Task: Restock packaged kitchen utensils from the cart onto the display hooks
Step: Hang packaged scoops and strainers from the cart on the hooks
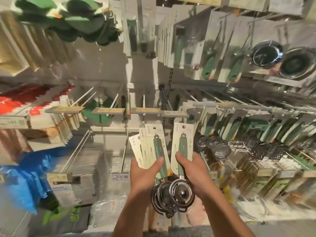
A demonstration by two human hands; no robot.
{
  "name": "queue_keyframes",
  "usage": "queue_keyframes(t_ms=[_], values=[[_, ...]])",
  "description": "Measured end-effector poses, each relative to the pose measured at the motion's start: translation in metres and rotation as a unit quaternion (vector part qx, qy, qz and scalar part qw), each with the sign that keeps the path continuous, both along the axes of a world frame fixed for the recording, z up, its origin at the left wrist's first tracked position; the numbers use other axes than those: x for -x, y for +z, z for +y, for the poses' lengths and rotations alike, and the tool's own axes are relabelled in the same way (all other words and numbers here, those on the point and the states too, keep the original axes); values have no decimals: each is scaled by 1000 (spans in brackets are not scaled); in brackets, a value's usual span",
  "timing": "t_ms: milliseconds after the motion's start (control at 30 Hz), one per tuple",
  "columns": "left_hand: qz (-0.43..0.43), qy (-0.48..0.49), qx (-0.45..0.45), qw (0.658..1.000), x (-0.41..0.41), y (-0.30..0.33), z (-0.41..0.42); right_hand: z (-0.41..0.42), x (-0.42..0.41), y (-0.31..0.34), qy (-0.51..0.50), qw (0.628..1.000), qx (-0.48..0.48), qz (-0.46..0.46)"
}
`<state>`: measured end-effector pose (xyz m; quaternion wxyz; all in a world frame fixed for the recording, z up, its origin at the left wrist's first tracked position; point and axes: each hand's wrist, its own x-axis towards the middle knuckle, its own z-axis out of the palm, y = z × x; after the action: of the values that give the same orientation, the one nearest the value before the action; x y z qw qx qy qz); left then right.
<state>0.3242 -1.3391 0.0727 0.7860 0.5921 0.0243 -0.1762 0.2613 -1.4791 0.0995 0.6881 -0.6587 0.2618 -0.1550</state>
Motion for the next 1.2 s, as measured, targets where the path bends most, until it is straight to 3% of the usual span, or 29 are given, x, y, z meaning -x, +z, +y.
queue_keyframes(t_ms=[400, 667, 900, 1200], values=[[-12, -11, 2, 1000, 8, 1, -42, -57, -7, 7, -71, 996, 47, -19], [-43, 0, -13, 999, 5, 2, -49, -76, -30, 19, -79, 997, 25, -7], [-52, 21, -10, 998, 0, 1, -44, -89, -58, 17, -89, 994, 45, 51], [-50, 32, -5, 998, 1, -2, -45, -79, -32, -12, 1, 992, 7, 125]])
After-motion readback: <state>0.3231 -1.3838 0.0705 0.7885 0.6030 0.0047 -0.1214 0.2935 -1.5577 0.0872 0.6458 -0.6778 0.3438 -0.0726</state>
